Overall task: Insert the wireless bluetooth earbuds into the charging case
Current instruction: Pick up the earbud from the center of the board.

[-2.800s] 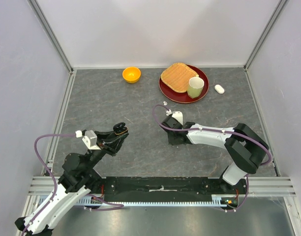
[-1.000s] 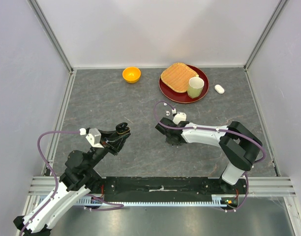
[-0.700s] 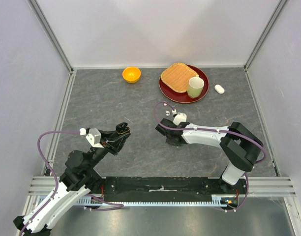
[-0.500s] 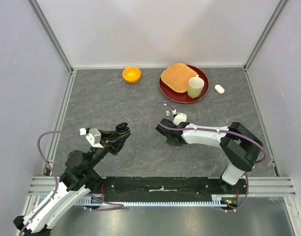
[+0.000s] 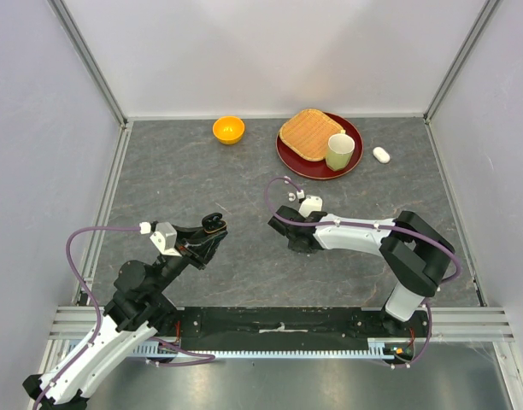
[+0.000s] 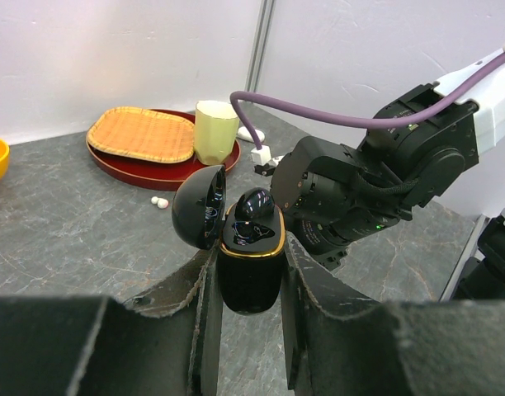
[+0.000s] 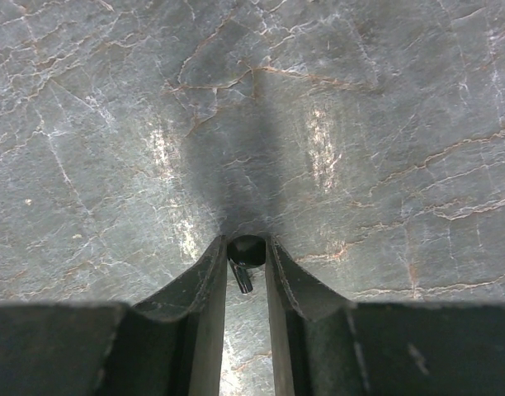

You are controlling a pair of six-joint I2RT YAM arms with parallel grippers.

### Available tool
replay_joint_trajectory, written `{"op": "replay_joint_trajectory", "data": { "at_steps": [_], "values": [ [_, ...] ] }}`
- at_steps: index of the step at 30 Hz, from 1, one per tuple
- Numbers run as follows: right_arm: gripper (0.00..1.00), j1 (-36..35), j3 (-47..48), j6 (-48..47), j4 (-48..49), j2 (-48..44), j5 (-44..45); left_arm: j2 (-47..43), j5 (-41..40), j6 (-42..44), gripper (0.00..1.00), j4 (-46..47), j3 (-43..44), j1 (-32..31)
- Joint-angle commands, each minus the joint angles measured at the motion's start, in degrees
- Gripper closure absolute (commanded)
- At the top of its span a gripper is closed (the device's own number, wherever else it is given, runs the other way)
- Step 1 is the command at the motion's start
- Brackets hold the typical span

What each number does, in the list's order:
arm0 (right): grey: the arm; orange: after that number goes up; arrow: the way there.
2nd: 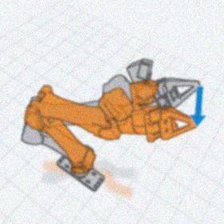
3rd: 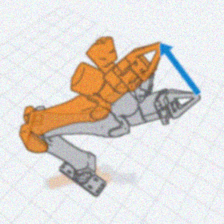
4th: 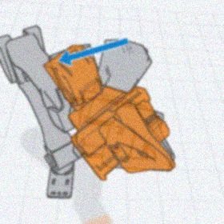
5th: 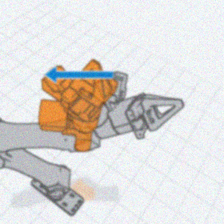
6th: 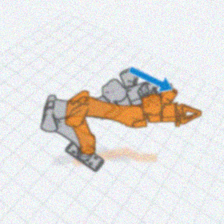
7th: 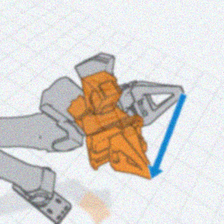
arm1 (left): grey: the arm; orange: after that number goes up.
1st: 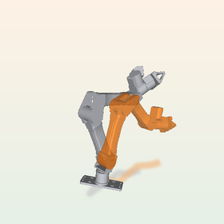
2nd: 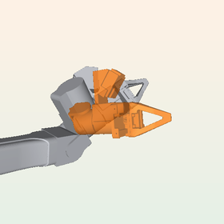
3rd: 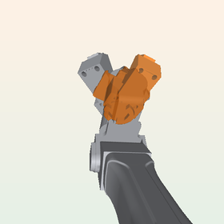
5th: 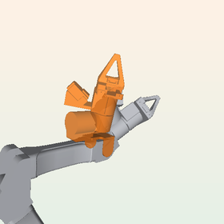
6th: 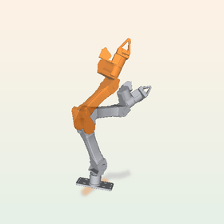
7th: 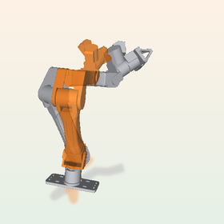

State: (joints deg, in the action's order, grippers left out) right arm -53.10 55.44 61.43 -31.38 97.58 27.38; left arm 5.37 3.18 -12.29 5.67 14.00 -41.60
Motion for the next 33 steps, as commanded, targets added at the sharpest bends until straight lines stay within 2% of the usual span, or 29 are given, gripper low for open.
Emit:
{"op": "replay_joint_trajectory", "data": {
  "at_steps": [1, 11, 33],
  "values": [
    [0.71, -0.34, -2.35, -0.87, -2.81, 4.11, -2.77, 0.78, 0.69, 1.13, 0.98, 1.27, 1.91, -0.06],
    [0.62, 0.10, -2.62, -2.01, -1.94, 4.90, -4.17, 1.14, 0.95, 1.04, 0.98, 1.27, 2.00, -0.14],
    [0.64, 2.56, -4.20, -6.94, 1.49, 4.81, -11.73, 1.23, 1.21, 0.87, 0.98, 1.36, 2.00, -0.14]
  ]
}}
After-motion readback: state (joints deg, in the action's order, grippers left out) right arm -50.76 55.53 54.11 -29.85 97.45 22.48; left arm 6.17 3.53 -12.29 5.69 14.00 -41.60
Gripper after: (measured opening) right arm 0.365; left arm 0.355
